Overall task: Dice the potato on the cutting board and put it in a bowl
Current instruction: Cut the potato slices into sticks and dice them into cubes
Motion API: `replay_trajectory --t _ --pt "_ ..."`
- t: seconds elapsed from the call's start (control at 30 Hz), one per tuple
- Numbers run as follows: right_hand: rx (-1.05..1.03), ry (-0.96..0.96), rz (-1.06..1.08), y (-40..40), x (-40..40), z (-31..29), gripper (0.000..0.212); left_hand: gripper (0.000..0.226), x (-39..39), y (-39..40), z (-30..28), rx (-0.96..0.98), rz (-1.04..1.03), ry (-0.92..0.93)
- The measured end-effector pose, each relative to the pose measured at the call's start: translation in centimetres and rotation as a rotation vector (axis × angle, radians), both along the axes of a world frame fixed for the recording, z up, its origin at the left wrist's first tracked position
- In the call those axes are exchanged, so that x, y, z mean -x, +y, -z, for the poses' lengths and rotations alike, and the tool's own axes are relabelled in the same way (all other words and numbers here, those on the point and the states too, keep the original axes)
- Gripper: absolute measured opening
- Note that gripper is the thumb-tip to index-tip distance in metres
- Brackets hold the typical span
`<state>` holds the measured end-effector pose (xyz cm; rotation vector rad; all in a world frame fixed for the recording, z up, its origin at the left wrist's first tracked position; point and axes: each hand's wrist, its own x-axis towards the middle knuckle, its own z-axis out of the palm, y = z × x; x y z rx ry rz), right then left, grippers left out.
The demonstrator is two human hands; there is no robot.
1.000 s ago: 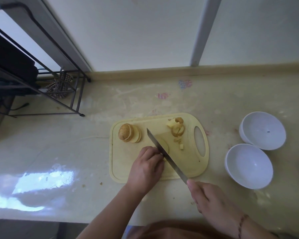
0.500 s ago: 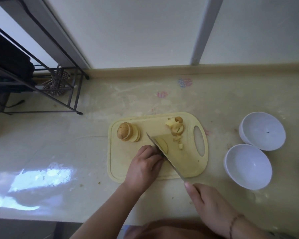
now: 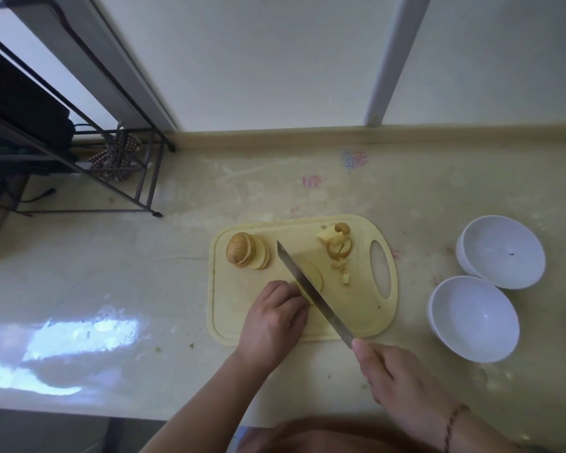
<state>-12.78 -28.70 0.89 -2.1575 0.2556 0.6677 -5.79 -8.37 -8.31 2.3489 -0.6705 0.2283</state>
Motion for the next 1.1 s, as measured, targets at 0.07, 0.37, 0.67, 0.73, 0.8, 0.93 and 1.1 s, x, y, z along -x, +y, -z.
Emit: replay_trajectory --t 0.07,0.37,0.67,0.73,0.8,0.93,1.1 --pt "0.011 0.021 -0.012 0.0 0.3 0.2 0.073 0.005 0.0 -0.1 0.0 0.001 -0.009 0.000" --pt "0.091 0.097 -0.021 -0.8 2.3 0.7 0.108 0.006 -0.2 0.0 0.2 -0.001 -0.003 0.035" --pt "0.010 0.026 -0.044 2.0 -3.2 1.4 0.059 0.005 0.0 -0.2 -0.2 0.014 -0.009 0.043" --pt "-0.004 0.037 -0.045 1.7 -3.0 1.2 0.058 0.006 -0.2 0.0 -0.4 0.005 0.005 0.050" --pt "-0.004 0.024 -0.043 1.1 -2.2 1.0 0.061 0.006 -0.1 0.3 -0.5 0.010 0.022 0.056" --pt "0.016 -0.048 -0.047 0.2 -0.4 0.6 0.067 0.012 0.4 1.4 -0.7 0.065 -0.024 0.073" --pt "-0.015 -0.090 -0.014 -0.8 0.5 0.1 0.068 0.014 -0.5 1.4 -1.8 0.157 -0.203 0.057"
